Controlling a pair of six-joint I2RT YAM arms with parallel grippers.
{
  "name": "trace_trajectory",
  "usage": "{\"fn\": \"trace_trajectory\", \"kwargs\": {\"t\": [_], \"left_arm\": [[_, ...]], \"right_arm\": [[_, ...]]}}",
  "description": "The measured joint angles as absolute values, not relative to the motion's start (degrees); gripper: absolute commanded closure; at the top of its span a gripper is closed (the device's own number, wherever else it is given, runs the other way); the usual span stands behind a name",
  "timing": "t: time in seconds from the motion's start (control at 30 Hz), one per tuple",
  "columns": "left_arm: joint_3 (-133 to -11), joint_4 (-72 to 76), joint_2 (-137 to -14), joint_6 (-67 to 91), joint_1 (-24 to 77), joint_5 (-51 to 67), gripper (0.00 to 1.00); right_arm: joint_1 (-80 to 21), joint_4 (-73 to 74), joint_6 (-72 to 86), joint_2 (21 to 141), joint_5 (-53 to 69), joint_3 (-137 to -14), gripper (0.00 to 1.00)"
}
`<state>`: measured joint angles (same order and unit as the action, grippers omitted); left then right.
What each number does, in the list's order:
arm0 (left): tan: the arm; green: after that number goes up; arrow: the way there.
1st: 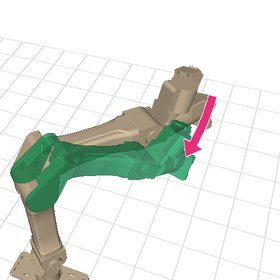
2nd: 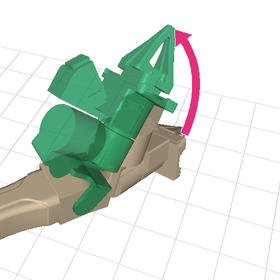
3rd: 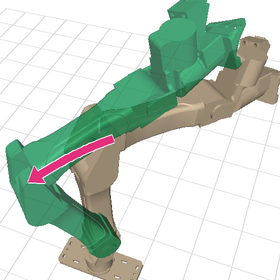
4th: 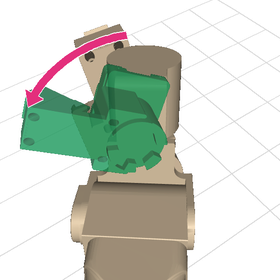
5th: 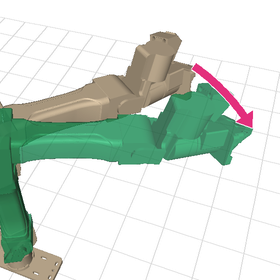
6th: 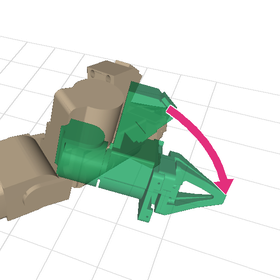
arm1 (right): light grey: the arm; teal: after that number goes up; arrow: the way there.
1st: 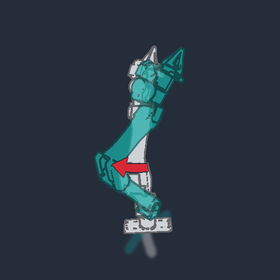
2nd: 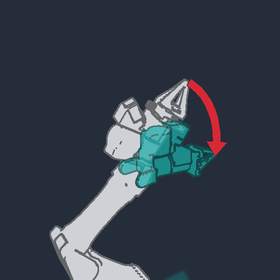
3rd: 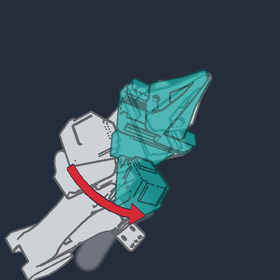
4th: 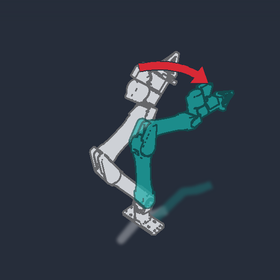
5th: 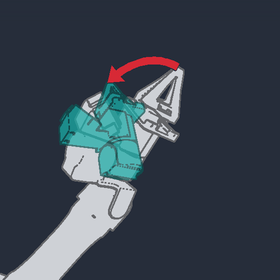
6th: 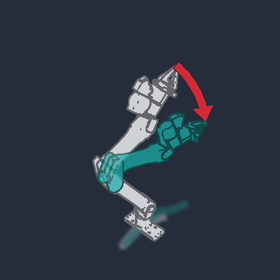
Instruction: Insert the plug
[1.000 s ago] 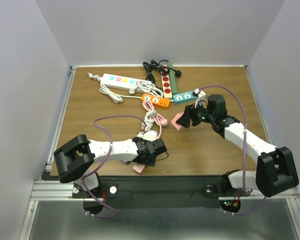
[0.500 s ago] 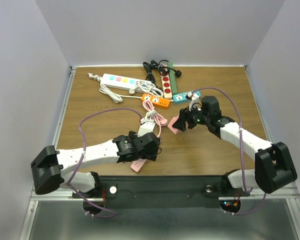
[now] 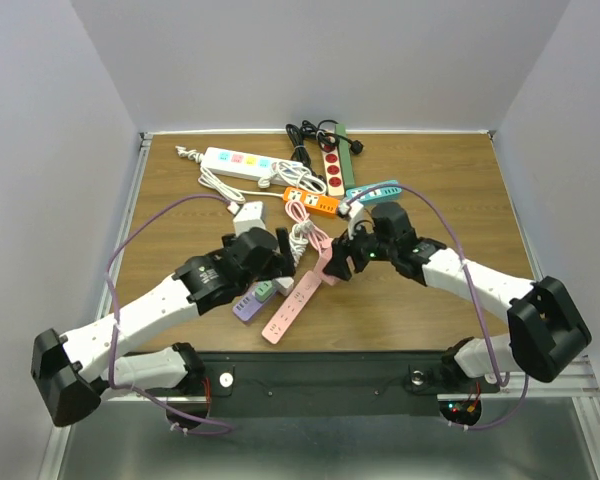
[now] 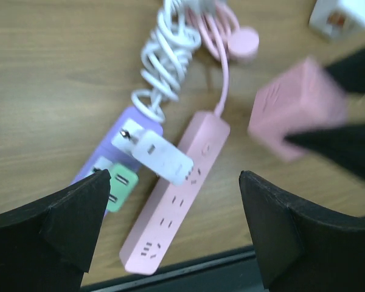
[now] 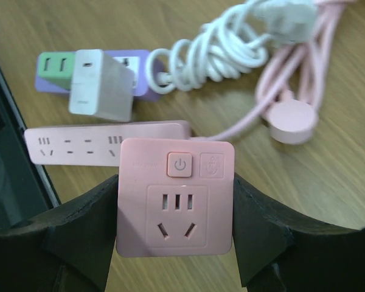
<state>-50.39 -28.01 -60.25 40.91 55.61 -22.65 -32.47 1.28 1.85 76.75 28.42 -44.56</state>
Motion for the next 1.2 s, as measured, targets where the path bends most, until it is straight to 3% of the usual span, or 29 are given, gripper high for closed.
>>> {"fn": "trace_trajectory", "kwargs": {"t": [0.43, 1.2], "left_arm": [[-47.18, -19.84, -56.36, 38.28, 37.17, -17.96, 0.01], [-44.69, -17.23, -55.53, 34.48, 28.34, -10.04, 0.01]], "right_arm": [[-44.77, -5.06, -1.8, 81.38, 23.11, -44.69, 1.0], [-49.47, -13.39, -0.43, 84.03, 22.11, -41.58, 1.0]]}}
